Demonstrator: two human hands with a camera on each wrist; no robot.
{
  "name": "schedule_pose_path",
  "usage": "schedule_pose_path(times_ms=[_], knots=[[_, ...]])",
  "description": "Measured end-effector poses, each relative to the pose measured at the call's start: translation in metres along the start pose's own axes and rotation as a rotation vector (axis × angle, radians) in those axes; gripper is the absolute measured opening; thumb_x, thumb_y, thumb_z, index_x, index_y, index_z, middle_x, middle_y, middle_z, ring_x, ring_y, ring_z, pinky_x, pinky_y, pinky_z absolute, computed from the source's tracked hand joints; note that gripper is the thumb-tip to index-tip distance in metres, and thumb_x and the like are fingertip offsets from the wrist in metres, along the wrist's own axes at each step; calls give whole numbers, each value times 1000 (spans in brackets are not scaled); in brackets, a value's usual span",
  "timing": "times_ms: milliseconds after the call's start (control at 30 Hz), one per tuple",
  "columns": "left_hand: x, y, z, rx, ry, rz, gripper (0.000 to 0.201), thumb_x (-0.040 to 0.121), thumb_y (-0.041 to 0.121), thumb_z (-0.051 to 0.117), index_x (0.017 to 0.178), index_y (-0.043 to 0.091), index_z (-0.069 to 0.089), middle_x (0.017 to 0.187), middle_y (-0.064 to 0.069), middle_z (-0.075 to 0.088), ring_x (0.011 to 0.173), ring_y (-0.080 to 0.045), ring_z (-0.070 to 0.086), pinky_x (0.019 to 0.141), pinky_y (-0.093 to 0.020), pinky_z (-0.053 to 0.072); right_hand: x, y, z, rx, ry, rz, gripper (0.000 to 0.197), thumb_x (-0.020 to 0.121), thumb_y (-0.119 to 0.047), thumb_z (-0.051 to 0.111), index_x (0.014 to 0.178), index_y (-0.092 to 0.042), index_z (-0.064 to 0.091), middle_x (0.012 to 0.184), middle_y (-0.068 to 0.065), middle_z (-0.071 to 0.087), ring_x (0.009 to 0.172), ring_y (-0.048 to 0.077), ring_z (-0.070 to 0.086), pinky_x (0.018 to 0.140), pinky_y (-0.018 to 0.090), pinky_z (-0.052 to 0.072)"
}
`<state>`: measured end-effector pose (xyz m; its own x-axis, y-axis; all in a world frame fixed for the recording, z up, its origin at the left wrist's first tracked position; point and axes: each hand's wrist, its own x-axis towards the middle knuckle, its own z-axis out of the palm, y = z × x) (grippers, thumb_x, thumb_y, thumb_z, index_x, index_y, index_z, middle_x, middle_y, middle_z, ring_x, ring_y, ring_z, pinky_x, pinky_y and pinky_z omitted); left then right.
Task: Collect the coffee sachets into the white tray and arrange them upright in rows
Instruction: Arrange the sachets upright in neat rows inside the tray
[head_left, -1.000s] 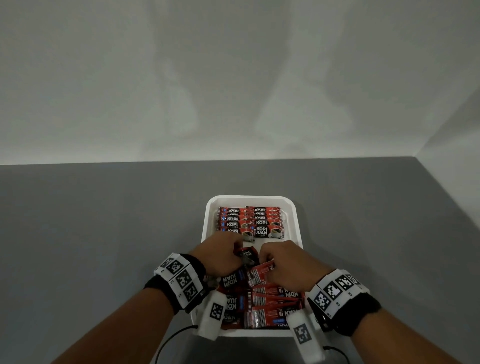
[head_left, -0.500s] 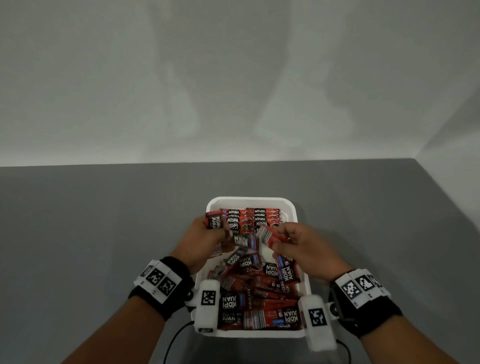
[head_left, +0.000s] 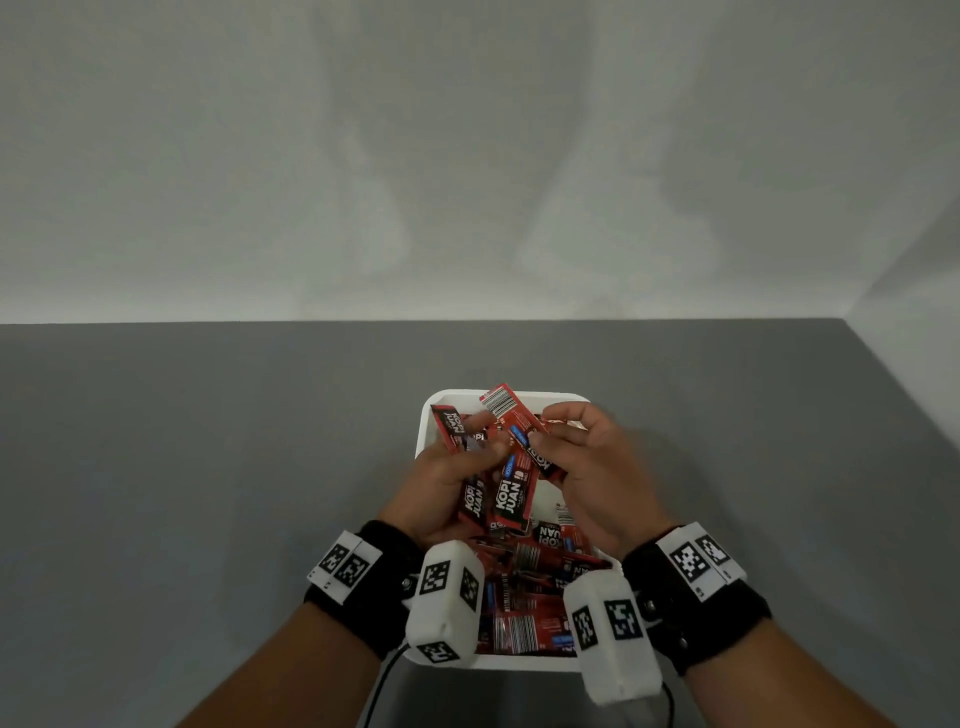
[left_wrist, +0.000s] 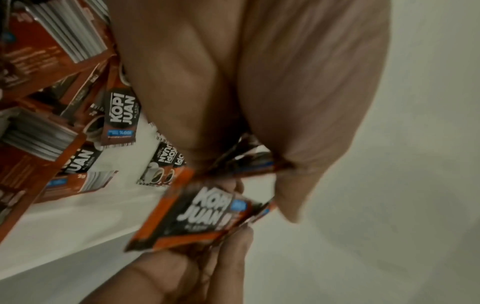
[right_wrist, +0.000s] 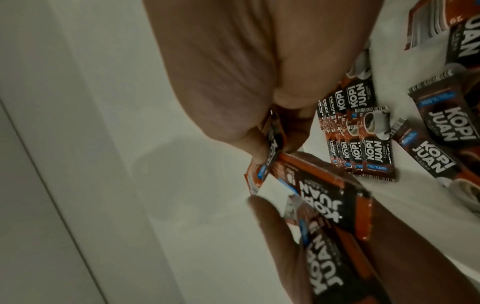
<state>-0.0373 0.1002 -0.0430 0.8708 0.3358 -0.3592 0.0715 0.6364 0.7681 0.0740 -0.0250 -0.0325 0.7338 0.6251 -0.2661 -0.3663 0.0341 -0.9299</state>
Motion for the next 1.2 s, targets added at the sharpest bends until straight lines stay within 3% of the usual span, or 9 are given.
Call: schedule_pose_path(times_ms=[100, 367, 533, 700, 800, 900, 1000, 1100, 1200], knots=[[-4, -4, 12, 64, 14, -6, 43, 100, 28, 56, 126, -6, 62, 112, -26, 70, 97, -35, 72, 82, -43, 62, 0, 5, 6, -212, 34, -112, 17, 85, -4, 77, 94, -12, 65, 90, 9, 74, 79, 18, 70, 73, 32, 55], [6, -2, 3, -53, 120, -42, 33, 103, 18, 52, 122, -5, 65, 115, -27, 69, 96, -38, 71, 98, -55, 51, 0, 0, 13, -597, -103, -233, 7, 81, -20, 82, 79, -25, 76, 89, -14, 72, 83, 6, 69, 81, 25, 56], [9, -4, -13, -14, 195, -18, 12, 102, 3, 48, 111, 10, 52, 73, -14, 60, 57, -23, 61, 56, -36, 57, 6, -3, -9, -1147, -378, -108, 15, 89, -15, 67, 102, -21, 70, 89, -13, 71, 82, 3, 66, 75, 24, 54], [5, -8, -23, 121, 168, -14, 8, 101, 13, 58, 108, 13, 55, 67, -11, 59, 49, -19, 56, 48, -29, 52, 5, 22, -24, -1610, -586, 23, 16, 86, -20, 67, 101, -18, 72, 100, -2, 66, 88, 18, 64, 69, 25, 51], [1, -8, -21, 60, 154, 16, 33, 102, 17, 56, 133, 22, 45, 72, -7, 64, 52, -18, 58, 47, -29, 53, 8, 18, -29, -1489, -487, -51, 6, 91, -22, 66, 91, -21, 72, 89, -9, 64, 81, 11, 63, 65, 21, 47], [-1, -7, -16, 32, 116, -34, 20, 104, 24, 51, 119, 12, 49, 63, 1, 62, 47, -13, 58, 44, -25, 51, 9, -1, -25, -1169, -257, -147, 8, 89, -31, 72, 91, -26, 66, 80, -10, 64, 68, 4, 58, 61, 20, 46], [0, -3, -2, -21, 79, -46, 34, 102, 29, 53, 134, 17, 54, 78, -5, 66, 59, -16, 63, 51, -29, 55, 8, -13, -5, -883, -71, -247, 12, 87, -32, 76, 92, -28, 65, 70, -1, 69, 55, 5, 60, 55, 23, 47], [0, 1, 16, 0, 18, -30, 45, 105, 38, 50, 141, 11, 50, 117, -21, 70, 96, -32, 72, 77, -44, 62, 3, -14, 16, -773, -80, -303, 12, 84, -23, 77, 87, -30, 68, 72, -4, 72, 61, 6, 67, 59, 24, 53], [2, 4, 23, 7, 75, -49, 48, 101, 42, 55, 137, 10, 52, 111, -18, 67, 81, -24, 71, 65, -33, 59, -4, -17, 26, -732, -197, -270, 16, 84, -12, 72, 84, -28, 72, 75, -6, 75, 67, 5, 70, 67, 23, 56]])
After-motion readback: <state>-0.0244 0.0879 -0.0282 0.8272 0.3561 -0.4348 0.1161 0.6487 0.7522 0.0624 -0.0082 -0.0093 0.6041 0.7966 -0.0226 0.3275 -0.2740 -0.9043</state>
